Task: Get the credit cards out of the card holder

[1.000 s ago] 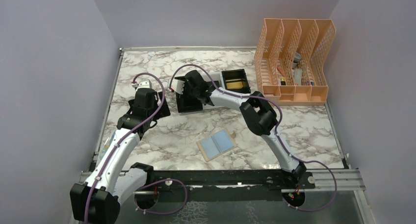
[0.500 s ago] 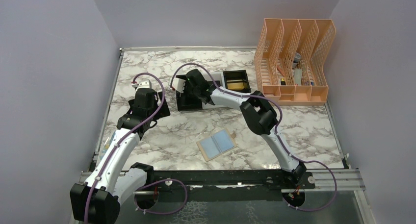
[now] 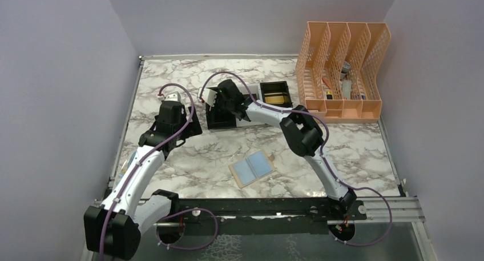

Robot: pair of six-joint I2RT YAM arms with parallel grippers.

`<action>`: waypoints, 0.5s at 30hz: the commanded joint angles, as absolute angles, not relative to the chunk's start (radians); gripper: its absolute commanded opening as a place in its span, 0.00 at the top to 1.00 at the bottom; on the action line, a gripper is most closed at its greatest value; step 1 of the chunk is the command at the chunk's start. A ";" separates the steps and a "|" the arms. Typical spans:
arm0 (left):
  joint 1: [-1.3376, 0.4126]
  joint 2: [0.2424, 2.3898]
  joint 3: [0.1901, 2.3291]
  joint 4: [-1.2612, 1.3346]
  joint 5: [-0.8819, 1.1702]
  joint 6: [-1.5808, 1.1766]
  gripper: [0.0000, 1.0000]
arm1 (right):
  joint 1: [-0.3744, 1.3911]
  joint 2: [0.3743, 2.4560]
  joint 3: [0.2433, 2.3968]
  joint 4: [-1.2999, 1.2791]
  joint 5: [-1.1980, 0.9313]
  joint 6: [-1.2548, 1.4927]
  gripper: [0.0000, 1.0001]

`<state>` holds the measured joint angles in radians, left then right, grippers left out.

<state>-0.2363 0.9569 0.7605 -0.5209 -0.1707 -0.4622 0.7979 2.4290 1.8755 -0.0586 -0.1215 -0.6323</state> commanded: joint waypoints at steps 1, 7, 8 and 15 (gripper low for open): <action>-0.230 1.030 0.754 -0.447 -0.026 -0.532 0.03 | 0.793 2.418 1.880 -0.059 -0.129 -0.605 0.49; -0.230 1.081 0.715 -0.329 0.005 -0.642 0.03 | 0.792 2.476 1.892 -0.052 -0.071 -0.636 0.47; -0.230 1.091 0.712 -0.313 0.003 -0.654 0.03 | 0.792 2.485 1.893 -0.047 -0.061 -0.635 0.47; -0.230 1.175 0.665 -0.153 -0.014 -0.740 0.07 | 0.794 2.508 1.852 -0.015 -0.056 -0.617 0.71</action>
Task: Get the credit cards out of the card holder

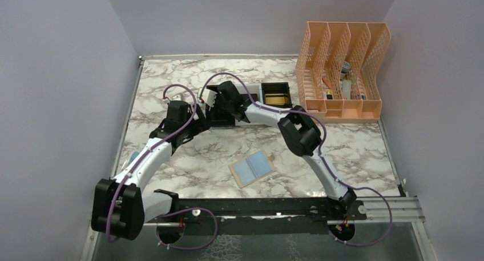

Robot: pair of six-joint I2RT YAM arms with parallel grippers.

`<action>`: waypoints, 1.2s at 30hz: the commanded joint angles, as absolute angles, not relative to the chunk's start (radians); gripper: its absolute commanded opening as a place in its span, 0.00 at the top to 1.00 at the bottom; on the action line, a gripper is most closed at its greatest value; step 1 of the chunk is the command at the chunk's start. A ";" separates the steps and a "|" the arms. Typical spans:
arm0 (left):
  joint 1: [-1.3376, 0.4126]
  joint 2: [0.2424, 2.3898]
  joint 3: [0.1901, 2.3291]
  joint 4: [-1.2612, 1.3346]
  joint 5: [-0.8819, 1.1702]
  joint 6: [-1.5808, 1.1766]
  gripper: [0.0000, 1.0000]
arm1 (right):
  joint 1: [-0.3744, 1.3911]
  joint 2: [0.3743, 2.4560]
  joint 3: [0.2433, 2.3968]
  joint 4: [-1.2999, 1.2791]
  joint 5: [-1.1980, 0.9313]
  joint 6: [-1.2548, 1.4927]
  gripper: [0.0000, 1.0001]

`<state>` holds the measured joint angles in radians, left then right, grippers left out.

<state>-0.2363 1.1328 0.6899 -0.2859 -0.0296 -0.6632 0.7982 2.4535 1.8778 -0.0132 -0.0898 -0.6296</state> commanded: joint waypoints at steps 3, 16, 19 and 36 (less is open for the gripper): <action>-0.229 1.207 0.670 -0.132 -0.032 -0.767 0.08 | 0.793 2.494 1.831 -0.021 -0.081 -0.609 0.79; -0.227 1.154 0.629 -0.127 -0.181 -0.802 0.09 | 0.775 2.362 1.818 -0.087 -0.344 -0.488 0.99; -0.227 1.154 0.625 -0.125 -0.180 -0.801 0.09 | 0.773 2.325 1.781 -0.089 -0.368 -0.489 0.99; -0.225 1.134 0.624 -0.121 -0.149 -0.788 0.09 | 0.765 2.336 1.814 -0.087 -0.184 -0.583 0.28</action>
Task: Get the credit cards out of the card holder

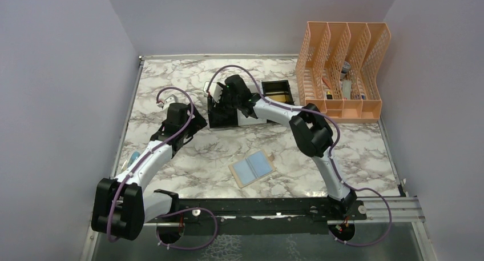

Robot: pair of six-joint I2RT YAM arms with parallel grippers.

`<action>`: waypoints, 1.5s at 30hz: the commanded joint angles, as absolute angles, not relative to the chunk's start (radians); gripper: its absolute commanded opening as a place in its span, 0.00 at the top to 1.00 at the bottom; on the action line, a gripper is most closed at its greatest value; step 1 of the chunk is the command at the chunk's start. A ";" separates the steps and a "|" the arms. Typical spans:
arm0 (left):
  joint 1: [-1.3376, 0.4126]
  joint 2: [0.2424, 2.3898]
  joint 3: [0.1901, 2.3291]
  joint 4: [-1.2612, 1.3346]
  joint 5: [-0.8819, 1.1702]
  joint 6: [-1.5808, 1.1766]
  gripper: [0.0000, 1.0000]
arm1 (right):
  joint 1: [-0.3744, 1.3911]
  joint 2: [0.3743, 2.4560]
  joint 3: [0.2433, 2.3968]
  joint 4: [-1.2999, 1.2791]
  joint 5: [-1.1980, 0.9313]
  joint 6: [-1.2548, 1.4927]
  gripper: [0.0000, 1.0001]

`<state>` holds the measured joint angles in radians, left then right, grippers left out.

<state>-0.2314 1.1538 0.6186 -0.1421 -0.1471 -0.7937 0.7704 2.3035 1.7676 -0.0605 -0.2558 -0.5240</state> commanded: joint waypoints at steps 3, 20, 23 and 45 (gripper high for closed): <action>-0.225 1.131 0.629 -0.122 -0.145 -0.784 0.09 | 0.765 2.372 1.849 -0.121 -0.176 -0.603 0.27; -0.225 1.056 0.639 -0.166 -0.179 -0.769 0.09 | 0.769 2.508 1.989 -0.291 -0.141 -0.695 0.21; -0.225 1.050 0.643 -0.170 -0.176 -0.764 0.09 | 0.769 2.528 2.019 -0.377 -0.179 -0.682 0.23; -0.226 1.025 0.652 -0.193 -0.175 -0.741 0.09 | 0.766 2.456 2.027 -0.362 -0.225 -0.583 0.61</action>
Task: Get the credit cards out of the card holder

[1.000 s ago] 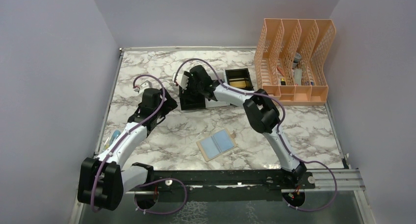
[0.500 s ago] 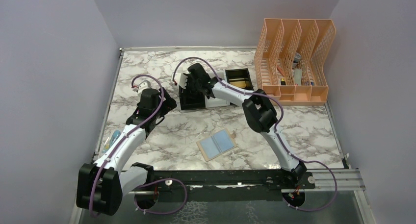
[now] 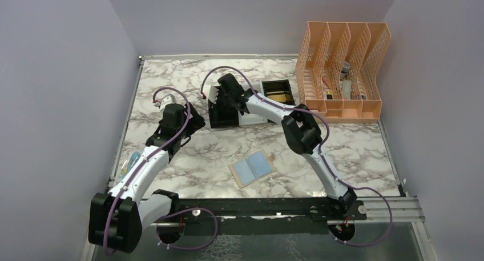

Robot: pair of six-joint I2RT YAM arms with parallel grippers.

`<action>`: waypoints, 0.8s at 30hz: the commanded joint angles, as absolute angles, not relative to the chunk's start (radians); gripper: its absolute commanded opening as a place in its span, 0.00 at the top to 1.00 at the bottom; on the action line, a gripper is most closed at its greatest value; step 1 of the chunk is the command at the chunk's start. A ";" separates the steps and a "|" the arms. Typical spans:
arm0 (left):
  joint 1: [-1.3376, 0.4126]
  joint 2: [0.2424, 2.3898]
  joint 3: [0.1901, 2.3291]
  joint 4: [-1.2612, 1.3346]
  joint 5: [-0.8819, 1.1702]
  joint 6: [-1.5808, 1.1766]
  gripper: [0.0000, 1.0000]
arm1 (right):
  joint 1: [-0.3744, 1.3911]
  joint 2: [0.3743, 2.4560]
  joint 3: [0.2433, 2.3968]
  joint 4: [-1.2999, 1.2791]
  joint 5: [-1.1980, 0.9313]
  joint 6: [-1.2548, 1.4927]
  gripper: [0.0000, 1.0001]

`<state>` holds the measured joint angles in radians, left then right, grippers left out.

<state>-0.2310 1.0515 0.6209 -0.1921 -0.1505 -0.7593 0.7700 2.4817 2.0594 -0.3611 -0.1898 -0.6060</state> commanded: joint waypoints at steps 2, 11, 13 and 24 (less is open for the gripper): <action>-0.225 1.023 0.653 -0.194 -0.179 -0.738 0.09 | 0.766 2.425 2.004 -0.320 -0.238 -0.578 0.49; -0.224 1.022 0.664 -0.198 -0.174 -0.730 0.09 | 0.767 2.445 2.015 -0.286 -0.156 -0.625 0.23; -0.225 1.022 0.664 -0.197 -0.176 -0.729 0.09 | 0.766 2.467 2.026 -0.300 -0.162 -0.632 0.21; -0.224 1.027 0.665 -0.197 -0.154 -0.717 0.09 | 0.751 2.653 2.237 -0.572 -0.257 -0.589 0.18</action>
<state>-0.2302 1.0409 0.6285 -0.1974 -0.1501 -0.7376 0.7593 2.5439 2.1742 -0.3653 -0.2131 -0.6064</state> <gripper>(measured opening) 0.908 0.817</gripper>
